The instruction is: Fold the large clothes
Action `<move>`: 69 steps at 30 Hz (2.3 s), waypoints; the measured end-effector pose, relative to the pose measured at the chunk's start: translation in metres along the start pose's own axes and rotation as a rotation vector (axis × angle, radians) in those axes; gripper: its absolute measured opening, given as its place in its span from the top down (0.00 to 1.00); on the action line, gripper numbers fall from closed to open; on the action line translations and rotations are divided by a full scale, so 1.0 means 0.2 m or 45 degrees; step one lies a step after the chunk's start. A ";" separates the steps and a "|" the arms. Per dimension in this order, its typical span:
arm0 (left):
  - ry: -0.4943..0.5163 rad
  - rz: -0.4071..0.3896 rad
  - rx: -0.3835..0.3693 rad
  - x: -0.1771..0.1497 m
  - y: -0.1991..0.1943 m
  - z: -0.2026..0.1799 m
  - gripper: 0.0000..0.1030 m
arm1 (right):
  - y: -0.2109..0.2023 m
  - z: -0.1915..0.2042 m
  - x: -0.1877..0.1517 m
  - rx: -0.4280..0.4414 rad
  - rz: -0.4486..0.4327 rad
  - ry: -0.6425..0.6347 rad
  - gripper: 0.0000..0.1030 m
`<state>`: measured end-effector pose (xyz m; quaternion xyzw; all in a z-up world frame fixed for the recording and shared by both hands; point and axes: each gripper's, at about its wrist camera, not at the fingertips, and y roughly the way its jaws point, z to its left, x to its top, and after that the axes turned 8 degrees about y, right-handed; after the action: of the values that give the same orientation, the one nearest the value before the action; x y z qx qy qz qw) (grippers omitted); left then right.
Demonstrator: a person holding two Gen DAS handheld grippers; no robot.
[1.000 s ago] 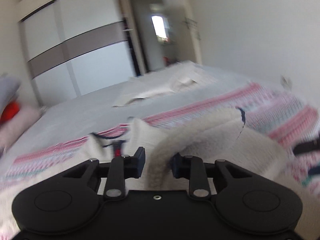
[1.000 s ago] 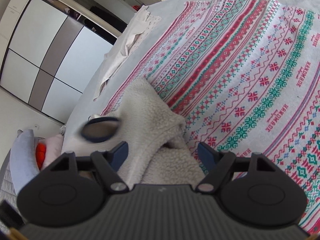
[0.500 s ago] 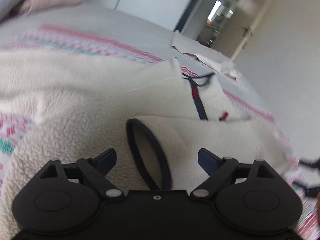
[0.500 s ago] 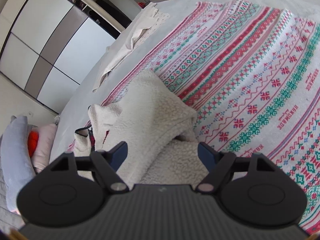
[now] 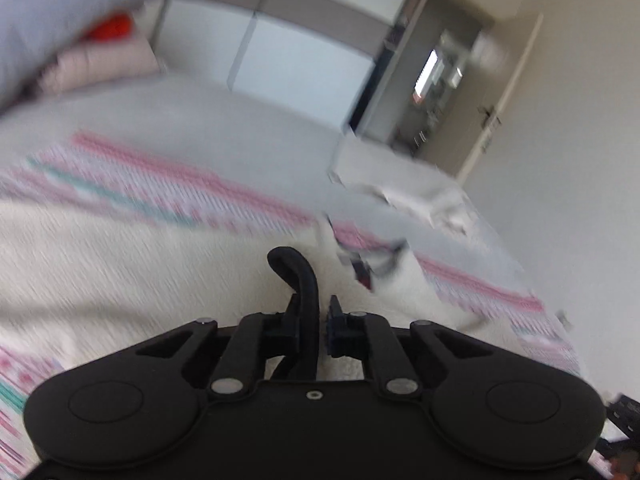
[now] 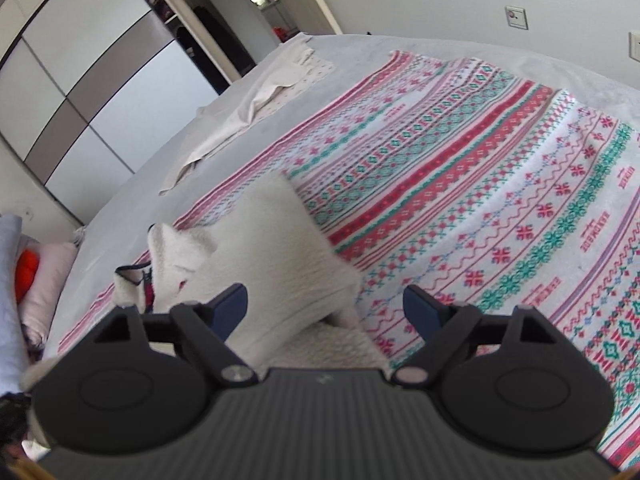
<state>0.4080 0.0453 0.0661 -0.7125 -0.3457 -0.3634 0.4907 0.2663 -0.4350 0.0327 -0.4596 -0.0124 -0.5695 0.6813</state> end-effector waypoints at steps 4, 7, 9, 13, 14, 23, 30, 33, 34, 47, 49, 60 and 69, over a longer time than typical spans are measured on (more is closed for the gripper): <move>-0.007 -0.026 0.181 -0.01 0.11 0.18 0.89 | 0.05 -0.04 0.07 0.080 0.014 0.125 0.17; -0.053 0.046 0.197 -0.08 0.23 0.27 0.89 | 0.16 -0.01 0.12 0.237 0.088 0.167 0.17; -0.065 0.040 0.200 -0.11 0.28 0.31 0.89 | 0.28 0.03 0.15 0.311 0.179 0.153 0.18; -0.107 0.046 0.176 -0.15 0.32 0.34 0.89 | 0.58 0.08 0.22 0.322 0.296 0.210 0.27; -0.106 0.047 0.170 -0.15 0.33 0.35 0.89 | 0.65 0.08 0.23 0.323 0.322 0.228 0.30; -0.110 -0.015 -0.016 -0.11 0.33 0.34 0.89 | 0.74 0.16 0.23 0.386 0.192 0.152 0.86; -0.079 0.147 0.138 -0.22 0.62 0.33 0.81 | 0.78 0.07 0.23 0.241 0.158 0.069 0.70; -0.032 0.104 0.126 -0.22 0.55 0.33 0.77 | 0.64 0.11 0.23 0.258 0.108 -0.062 0.55; 0.000 0.087 0.138 -0.22 0.51 0.32 0.71 | 0.56 0.12 0.23 0.272 0.091 -0.145 0.55; 0.242 0.001 0.054 -0.26 0.31 0.07 0.51 | 0.24 0.05 -0.09 0.046 0.147 -0.790 0.56; 0.255 0.035 0.029 -0.30 0.34 0.04 0.51 | 0.31 0.11 -0.15 0.017 0.137 -0.840 0.56; 0.428 0.159 0.004 -0.47 0.43 -0.02 0.51 | 0.47 0.19 -0.47 -0.442 -0.228 -1.355 0.81; 0.339 0.125 -0.060 -0.37 0.30 0.07 0.46 | 0.04 0.15 -0.25 -0.126 -0.018 -1.105 0.77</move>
<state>0.4246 0.0319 -0.0268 -0.6852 -0.2336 -0.4384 0.5327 0.2699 -0.3779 0.0172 -0.6885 -0.2735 -0.3279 0.5863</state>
